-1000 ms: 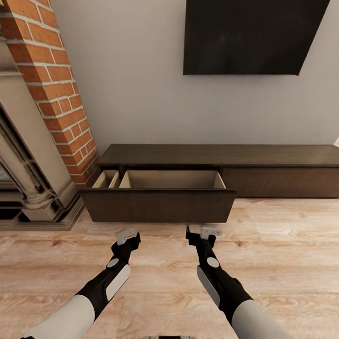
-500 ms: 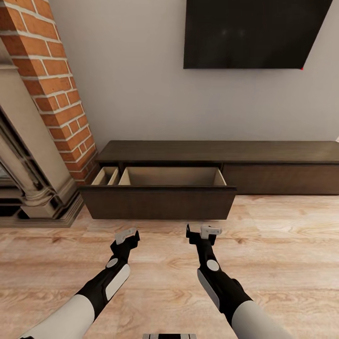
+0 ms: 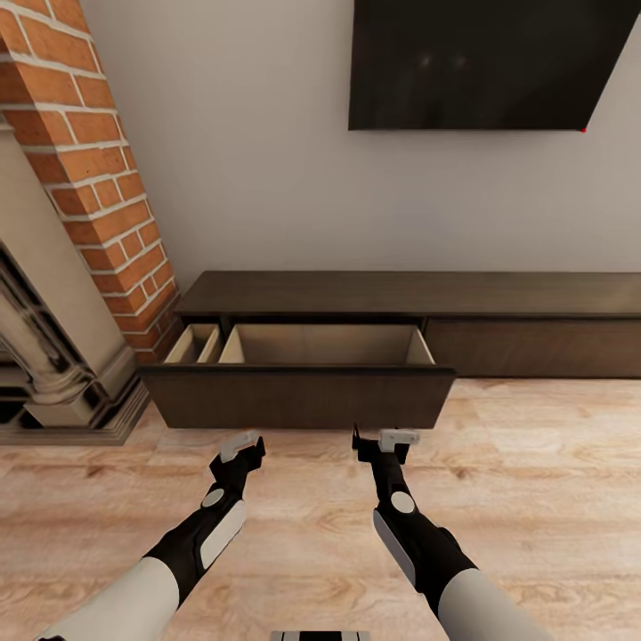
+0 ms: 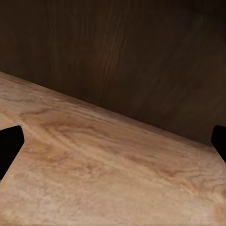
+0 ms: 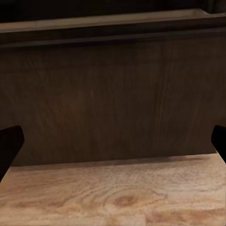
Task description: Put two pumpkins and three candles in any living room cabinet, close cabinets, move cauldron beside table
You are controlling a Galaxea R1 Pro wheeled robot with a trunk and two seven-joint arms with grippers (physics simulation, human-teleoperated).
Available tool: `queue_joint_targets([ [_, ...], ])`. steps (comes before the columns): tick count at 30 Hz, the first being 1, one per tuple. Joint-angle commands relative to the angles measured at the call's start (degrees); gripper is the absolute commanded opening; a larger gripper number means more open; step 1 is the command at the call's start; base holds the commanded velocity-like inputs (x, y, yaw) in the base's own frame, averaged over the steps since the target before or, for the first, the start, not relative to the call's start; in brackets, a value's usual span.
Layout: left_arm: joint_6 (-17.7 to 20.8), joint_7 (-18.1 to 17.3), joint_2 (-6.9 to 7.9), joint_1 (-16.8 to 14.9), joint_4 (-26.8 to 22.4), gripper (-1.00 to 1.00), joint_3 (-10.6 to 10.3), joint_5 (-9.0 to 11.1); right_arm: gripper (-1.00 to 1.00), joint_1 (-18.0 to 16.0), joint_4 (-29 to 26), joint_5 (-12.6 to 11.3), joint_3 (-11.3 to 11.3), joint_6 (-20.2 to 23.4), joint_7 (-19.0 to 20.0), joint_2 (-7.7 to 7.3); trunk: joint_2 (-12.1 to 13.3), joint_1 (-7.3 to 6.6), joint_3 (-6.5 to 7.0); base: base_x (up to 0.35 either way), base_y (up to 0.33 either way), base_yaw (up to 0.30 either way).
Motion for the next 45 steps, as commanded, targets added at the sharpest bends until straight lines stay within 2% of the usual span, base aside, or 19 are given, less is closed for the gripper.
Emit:
queue_joint_targets([
  [1, -0.4, 0.38, 0.06, -0.07, 0.01, 1.0, -0.48, 0.6, 1.0, -0.06, 0.04, -0.6, 0.35, -0.33, -0.32, -0.05, -0.02, 0.01, -0.05, 0.268, 0.0, 0.0],
  [8, -0.4, 0.38, 0.06, -0.07, 0.01, 1.0, -0.49, 0.6, 1.0, -0.06, 0.74, -0.83, 0.32, -0.21, -0.26, -0.05, -0.02, 0.01, -0.05, 0.3, 0.0, 0.0],
  [13, -0.41, 0.43, 0.06, -0.07, -0.01, 1.0, -0.44, 0.6, 1.0, -0.06, 7.33, -0.86, 0.17, -0.15, -0.23, 0.0, -0.02, 0.01, -0.05, 0.072, 0.0, 0.0],
  [17, -0.41, 0.43, 0.06, -0.07, -0.04, 1.0, -0.34, 0.6, 1.0, -0.06, 8.96, -1.0, 0.11, -0.15, -0.23, -0.02, -0.02, 0.01, -0.05, 0.011, 0.0, 0.0],
  [24, -0.41, 0.4, 0.06, -0.07, -0.03, 1.0, -0.18, 0.6, 1.0, -0.05, 9.46, -1.25, 0.14, -0.58, -0.23, -0.04, -0.02, 0.01, -0.05, 0.002, 0.0, 0.0],
  [32, -0.41, 0.39, 0.06, -0.07, 0.01, 1.0, -0.41, 0.6, 1.0, -0.03, 9.49, -1.13, 0.19, -4.44, -0.23, -0.12, -0.02, 0.01, -0.05, 0.08, 0.0, 0.0],
  [45, -0.72, 0.38, 0.06, -0.07, 0.47, 1.0, -0.64, 0.6, 1.0, -0.06, 9.43, -1.04, 0.18, -4.97, -0.23, -0.06, -0.02, 0.01, -0.05, 0.008, 0.0, 0.0],
])
